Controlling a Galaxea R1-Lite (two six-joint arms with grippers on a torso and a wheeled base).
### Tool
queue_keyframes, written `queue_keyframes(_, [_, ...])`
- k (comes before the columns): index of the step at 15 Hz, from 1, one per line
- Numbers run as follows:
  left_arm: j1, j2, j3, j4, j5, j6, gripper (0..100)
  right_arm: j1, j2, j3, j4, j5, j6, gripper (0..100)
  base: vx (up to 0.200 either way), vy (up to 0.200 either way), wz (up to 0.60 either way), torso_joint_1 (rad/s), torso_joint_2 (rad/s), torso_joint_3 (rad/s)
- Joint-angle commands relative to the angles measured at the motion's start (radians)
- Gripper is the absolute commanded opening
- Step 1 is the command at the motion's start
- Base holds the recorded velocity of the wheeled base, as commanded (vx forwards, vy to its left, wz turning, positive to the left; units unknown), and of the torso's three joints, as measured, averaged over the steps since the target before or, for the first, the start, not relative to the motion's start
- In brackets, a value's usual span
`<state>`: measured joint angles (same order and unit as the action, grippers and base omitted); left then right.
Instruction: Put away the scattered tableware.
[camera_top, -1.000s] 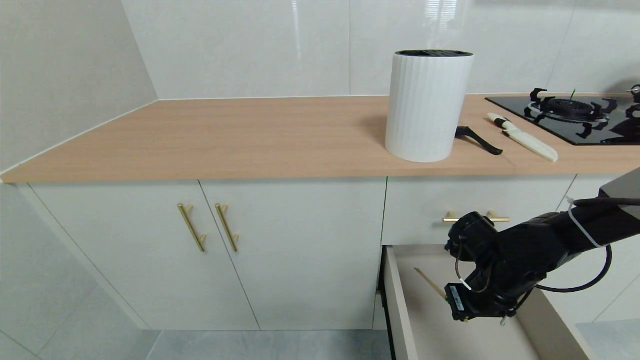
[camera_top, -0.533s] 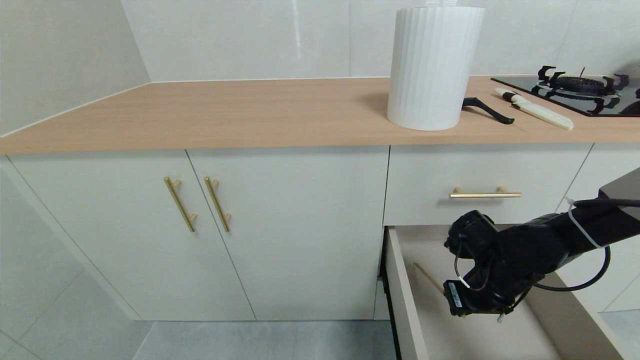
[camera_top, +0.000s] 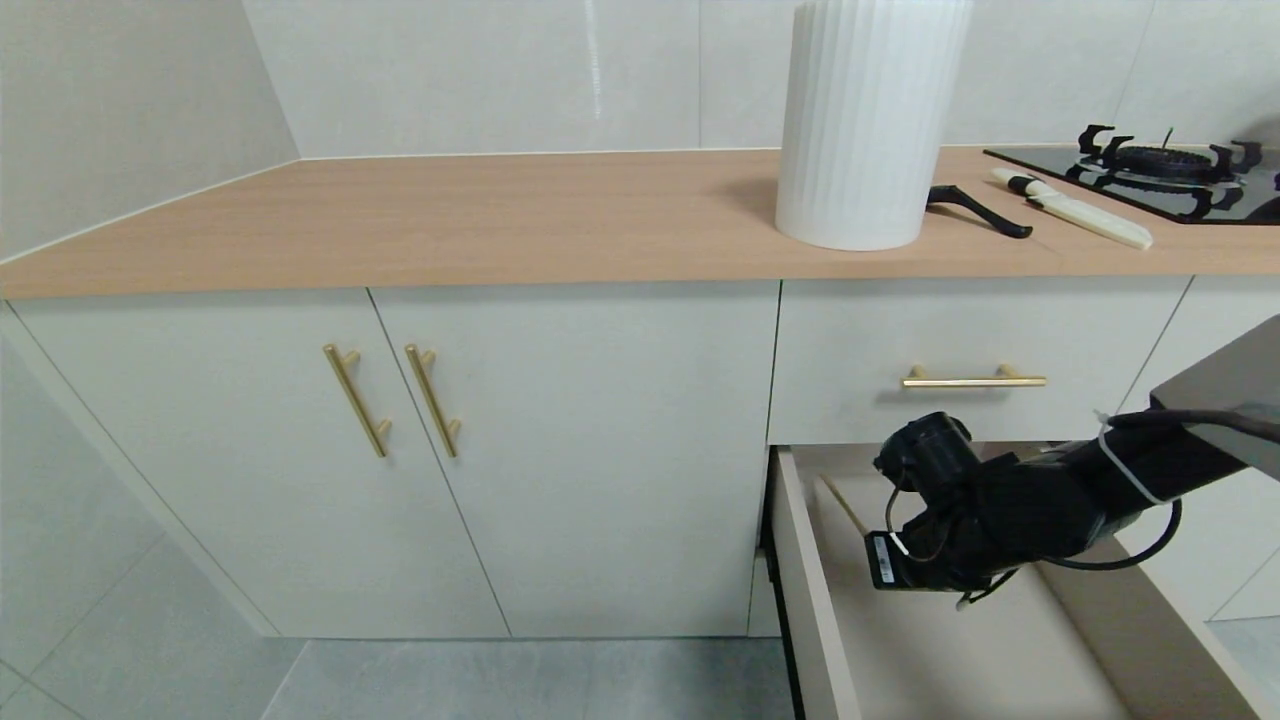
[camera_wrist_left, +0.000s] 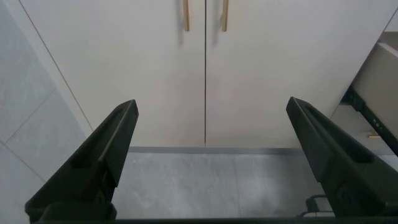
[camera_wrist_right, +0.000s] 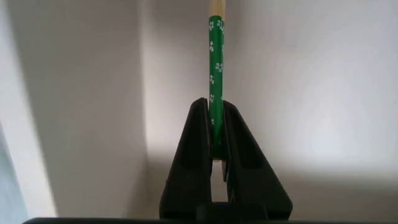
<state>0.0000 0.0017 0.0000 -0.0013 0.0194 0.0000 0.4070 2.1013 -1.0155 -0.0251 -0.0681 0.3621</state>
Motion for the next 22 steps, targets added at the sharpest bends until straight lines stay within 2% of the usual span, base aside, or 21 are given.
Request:
queue_keyframes(1, [0.000,0.001,0.000,0.000,0.001,0.000,100,0.001,0.071,0.023,-0.059,-0.004,0.000,0,0.000,0.000,0.00,0.000,0.00,0.000])
queue_keyframes(6, [0.000,0.001,0.000,0.000,0.001,0.000,100,0.007,0.186,0.023,-0.099,-0.038,-0.002,0,0.000,0.000,0.00,0.000,0.00,0.000])
queue_keyframes(13, [0.000,0.001,0.000,0.000,0.001,0.000,100,0.007,0.209,0.009,-0.101,-0.052,0.000,0,0.000,0.000,0.00,0.000,0.00,0.000])
queue_keyframes(14, [0.000,0.001,0.000,0.000,0.001,0.000,100,0.007,0.209,0.009,-0.101,-0.052,0.000,100,0.000,0.000,0.00,0.000,0.00,0.000])
queue_keyframes(21, [0.000,0.001,0.000,0.000,0.001,0.000,100,0.009,0.149,0.020,-0.093,-0.048,0.001,100,0.000,0.000,0.00,0.000,0.00,0.000])
queue_keyframes(22, [0.000,0.001,0.000,0.000,0.001,0.000,100,0.007,-0.010,0.038,-0.062,-0.024,0.004,100,0.000,0.000,0.00,0.000,0.00,0.000])
